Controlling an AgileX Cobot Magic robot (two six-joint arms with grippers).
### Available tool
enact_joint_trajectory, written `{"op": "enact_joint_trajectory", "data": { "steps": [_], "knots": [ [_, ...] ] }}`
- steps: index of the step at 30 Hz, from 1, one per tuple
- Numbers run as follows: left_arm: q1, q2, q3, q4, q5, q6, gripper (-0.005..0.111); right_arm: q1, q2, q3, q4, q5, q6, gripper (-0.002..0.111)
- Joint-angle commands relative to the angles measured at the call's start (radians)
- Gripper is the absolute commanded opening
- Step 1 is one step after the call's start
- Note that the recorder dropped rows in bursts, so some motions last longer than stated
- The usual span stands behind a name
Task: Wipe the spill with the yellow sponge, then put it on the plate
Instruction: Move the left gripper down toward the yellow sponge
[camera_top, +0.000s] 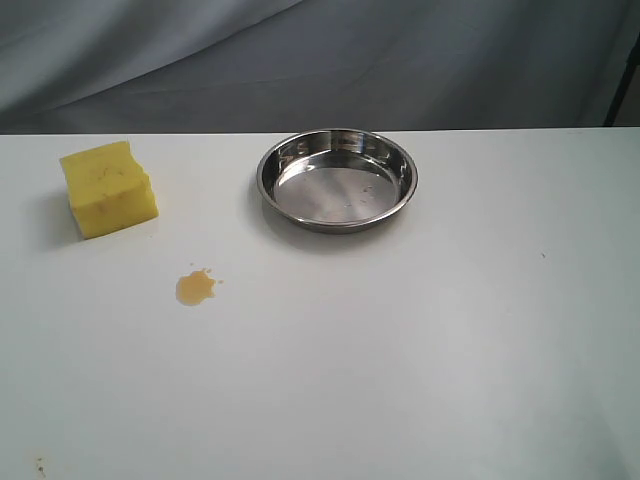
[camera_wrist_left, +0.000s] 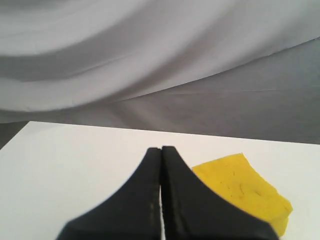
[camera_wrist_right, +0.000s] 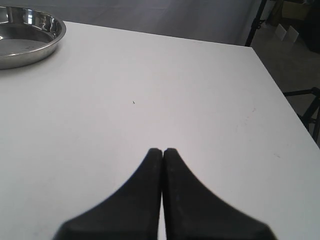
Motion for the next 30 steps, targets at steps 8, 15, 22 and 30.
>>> {"op": "enact_joint_trajectory", "data": {
  "steps": [8,15,22,30],
  "knots": [
    [0.002,0.014,-0.006,-0.016,-0.063,-0.002,0.001,-0.003,0.003,0.004,0.005,-0.008,0.002,0.000],
    [0.002,0.014,-0.006,-0.016,-0.073,-0.008,0.001,-0.003,0.003,0.004,0.005,-0.008,0.002,0.000],
    [0.002,0.106,-0.006,0.039,-0.083,-0.060,0.001,-0.003,0.003,0.004,0.005,-0.008,0.002,0.000],
    [0.002,0.235,-0.006,0.262,-0.178,-0.060,0.000,-0.003,0.003,0.004,0.005,-0.008,0.002,0.000]
  ]
}}
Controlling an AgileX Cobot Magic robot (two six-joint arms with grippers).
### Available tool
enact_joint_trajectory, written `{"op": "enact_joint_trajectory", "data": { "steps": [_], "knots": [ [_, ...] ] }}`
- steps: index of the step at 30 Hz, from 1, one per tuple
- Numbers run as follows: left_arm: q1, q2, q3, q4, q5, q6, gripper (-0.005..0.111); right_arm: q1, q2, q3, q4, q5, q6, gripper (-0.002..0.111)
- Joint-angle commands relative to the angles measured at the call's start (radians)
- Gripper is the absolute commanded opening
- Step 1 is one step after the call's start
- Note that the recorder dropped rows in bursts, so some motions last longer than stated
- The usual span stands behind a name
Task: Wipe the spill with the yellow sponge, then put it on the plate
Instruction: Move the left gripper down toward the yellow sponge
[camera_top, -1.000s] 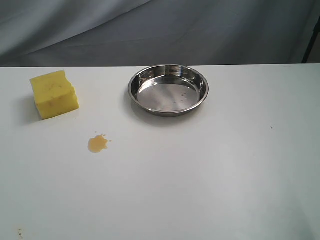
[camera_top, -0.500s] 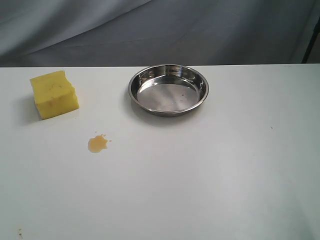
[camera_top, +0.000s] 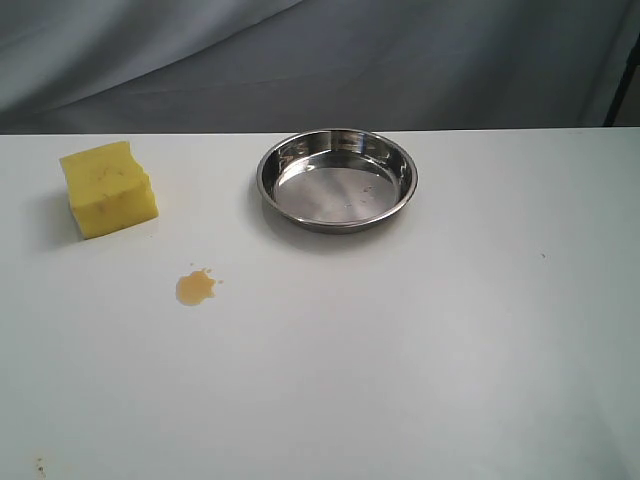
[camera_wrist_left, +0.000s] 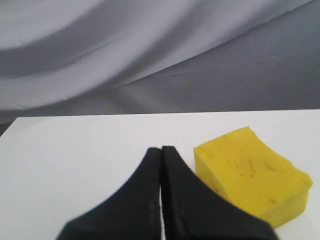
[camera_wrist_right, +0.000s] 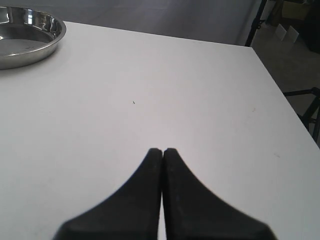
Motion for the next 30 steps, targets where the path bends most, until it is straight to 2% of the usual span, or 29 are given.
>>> {"op": "enact_joint_trajectory", "data": {
  "steps": [1,5,10,17,23,30],
  "knots": [
    [0.002,0.074,-0.008,0.147,-0.069,-0.009,0.001,-0.003,0.003,0.004,0.005,-0.008,0.002,0.000],
    [0.002,0.141,-0.008,0.288,-0.105,-0.024,0.001,-0.003,0.003,0.004,0.005,-0.008,0.002,0.000],
    [0.002,0.205,-0.024,0.337,-0.153,-0.211,0.001,-0.003,0.003,0.004,0.005,-0.008,0.002,0.000],
    [0.002,0.292,-0.150,0.544,-0.013,-0.460,0.001,-0.003,0.003,0.004,0.005,-0.008,0.002,0.000],
    [0.002,0.353,-0.241,0.648,0.093,-0.601,0.000,-0.003,0.003,0.004,0.005,-0.008,0.002,0.000],
    [0.000,0.382,-0.276,0.817,0.105,-0.768,0.000,-0.003,0.003,0.004,0.005,-0.008,0.002,0.000]
  ]
}}
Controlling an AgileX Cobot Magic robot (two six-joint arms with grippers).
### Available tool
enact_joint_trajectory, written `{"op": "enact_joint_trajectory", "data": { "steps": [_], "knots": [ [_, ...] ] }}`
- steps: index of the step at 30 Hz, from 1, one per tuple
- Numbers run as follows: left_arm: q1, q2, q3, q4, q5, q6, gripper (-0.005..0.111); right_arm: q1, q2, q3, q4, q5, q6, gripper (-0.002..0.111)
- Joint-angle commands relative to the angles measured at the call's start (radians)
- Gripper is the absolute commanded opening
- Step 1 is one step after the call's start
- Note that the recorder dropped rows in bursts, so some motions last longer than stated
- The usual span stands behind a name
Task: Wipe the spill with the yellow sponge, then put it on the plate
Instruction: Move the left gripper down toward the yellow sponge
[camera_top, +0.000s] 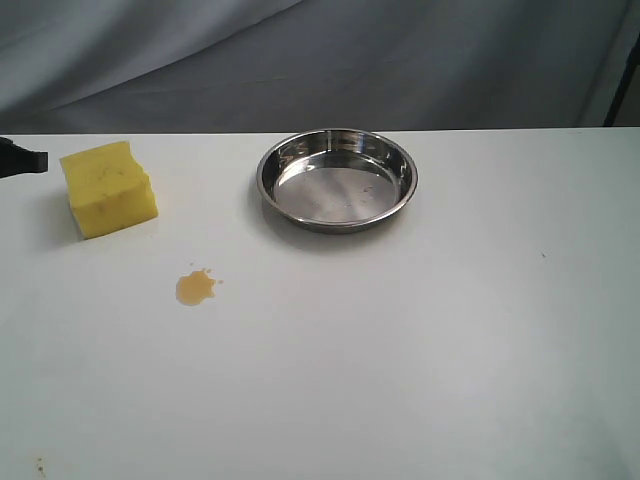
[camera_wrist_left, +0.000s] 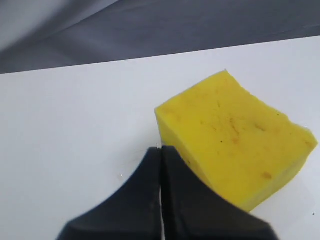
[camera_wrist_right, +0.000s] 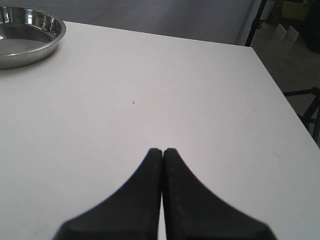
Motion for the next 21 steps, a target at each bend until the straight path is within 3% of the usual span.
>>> {"op": "enact_joint_trajectory", "data": {
  "steps": [1,10,16,21],
  "knots": [
    [0.000,0.009,-0.010,0.103,-0.016,-0.110,0.000,-0.003,0.003,0.004,0.005,-0.008,0.002,0.000],
    [0.000,0.009,-0.010,0.118,-0.061,-0.142,0.000,-0.003,0.003,0.004,0.005,-0.008,0.003,0.000],
    [0.000,0.009,-0.010,0.118,-0.231,-0.142,0.000,-0.003,0.003,0.004,0.005,-0.008,0.003,0.000],
    [0.000,0.021,-0.010,0.118,-0.249,-0.142,0.001,-0.003,0.003,0.004,0.005,-0.008,0.001,0.000]
  ]
}}
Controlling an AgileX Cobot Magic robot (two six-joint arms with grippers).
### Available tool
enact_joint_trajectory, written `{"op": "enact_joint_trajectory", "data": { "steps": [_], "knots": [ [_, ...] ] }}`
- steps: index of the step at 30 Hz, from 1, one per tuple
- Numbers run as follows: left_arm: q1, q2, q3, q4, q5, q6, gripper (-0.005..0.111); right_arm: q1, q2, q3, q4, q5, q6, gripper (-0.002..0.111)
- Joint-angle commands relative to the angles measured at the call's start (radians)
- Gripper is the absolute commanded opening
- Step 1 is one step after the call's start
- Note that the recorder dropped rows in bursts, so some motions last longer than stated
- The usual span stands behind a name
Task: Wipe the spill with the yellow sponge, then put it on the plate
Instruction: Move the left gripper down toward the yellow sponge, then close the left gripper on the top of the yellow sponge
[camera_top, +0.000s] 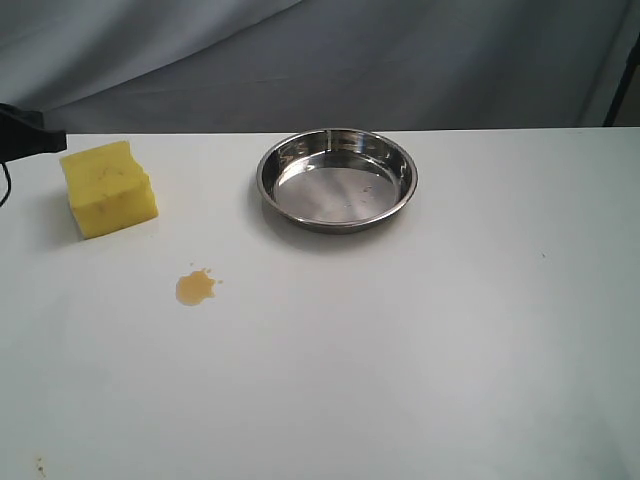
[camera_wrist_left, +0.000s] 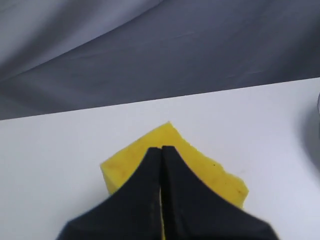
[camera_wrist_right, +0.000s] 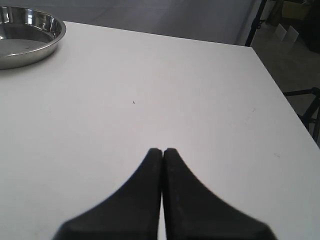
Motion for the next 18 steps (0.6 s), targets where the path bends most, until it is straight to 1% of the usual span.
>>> {"op": "enact_joint_trajectory", "data": {
  "steps": [1,3,6,10,18],
  "knots": [
    [0.000,0.019,-0.005,0.002,-0.026,-0.011,0.001,-0.003,0.003,0.004,0.005,-0.008,0.001,0.000],
    [0.000,0.052,-0.005,0.007,-0.055,-0.011,0.001,-0.003,0.003,0.004,0.005,-0.008,0.001,0.000],
    [0.000,0.100,-0.005,0.053,-0.119,-0.011,0.001,-0.003,0.003,0.004,0.005,-0.008,0.001,0.000],
    [0.000,0.135,-0.005,0.050,-0.186,-0.011,0.001,-0.003,0.003,0.004,0.005,-0.008,0.001,0.000],
    [0.000,0.146,-0.005,0.050,-0.187,-0.002,0.001,-0.003,0.003,0.004,0.005,-0.008,0.003,0.000]
  ]
}}
